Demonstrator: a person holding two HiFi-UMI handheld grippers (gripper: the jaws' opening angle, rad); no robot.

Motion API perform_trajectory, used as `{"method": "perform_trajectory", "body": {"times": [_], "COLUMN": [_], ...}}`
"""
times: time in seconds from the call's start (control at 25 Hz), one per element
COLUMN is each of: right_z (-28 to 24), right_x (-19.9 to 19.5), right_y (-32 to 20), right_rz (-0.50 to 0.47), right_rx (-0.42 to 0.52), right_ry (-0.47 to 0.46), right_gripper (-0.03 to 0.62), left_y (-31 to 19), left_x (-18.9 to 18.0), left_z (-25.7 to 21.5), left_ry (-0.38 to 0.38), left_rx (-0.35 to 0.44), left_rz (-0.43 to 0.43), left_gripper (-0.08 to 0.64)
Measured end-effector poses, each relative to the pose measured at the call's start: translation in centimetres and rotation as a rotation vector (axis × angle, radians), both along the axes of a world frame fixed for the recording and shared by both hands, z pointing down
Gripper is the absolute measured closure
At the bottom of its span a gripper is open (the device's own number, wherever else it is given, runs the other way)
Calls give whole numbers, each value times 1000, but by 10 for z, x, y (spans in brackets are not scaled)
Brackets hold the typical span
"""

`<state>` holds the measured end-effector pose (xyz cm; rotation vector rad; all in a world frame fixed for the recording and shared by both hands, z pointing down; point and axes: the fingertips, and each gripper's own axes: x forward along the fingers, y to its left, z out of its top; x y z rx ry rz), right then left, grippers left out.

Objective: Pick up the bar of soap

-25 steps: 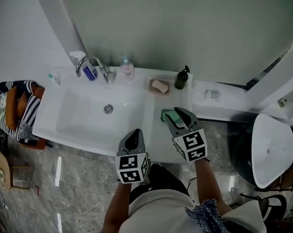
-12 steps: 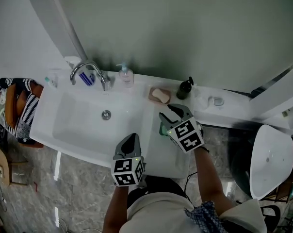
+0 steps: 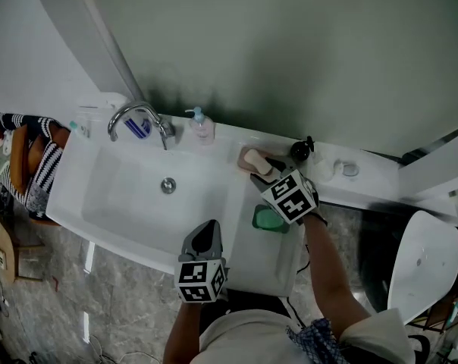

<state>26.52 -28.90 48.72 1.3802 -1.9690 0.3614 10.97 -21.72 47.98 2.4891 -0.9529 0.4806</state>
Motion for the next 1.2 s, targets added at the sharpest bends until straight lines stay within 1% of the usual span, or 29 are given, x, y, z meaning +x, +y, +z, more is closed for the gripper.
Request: {"method": "perform_trajectory", "body": {"times": [0.08,0.24,0.36,0.52,0.64,0.76,1.0,1.2], "right_z": [11,29,46,65,76,87,103,109], "right_x": [7,15,18,19,22,24,27,32], "right_y": [-9,-26,-33,-41,-44,-45,-43,-49], "right_rz": [-8,-1,-7,-6,1,-7,-9,30], "right_rx": [-17,-46,-98,-140,-158,-218,-279,-286], "right_ry": [14,-39,-41,-32,-30,-40,-57,-90], "right_gripper": [371,360,356,356,356,356,356,356], "left_y": [-3,-11,-16,-15,-15,-13,-10,-14], "left_x": [-1,-1,-3,5,10,11,13,15], "left_z": [2,6,6,1,2,3,2,2], "left_ry": [-3,-9,-12,52,44,37,85,68], "left_rx": [-3,-7,-4,-24,-15,-10,-37,-24], "left_rz": [-11,-31,-38,8,26,37,66,70], "left_gripper": [554,554,554,554,554,554,554,554]}}
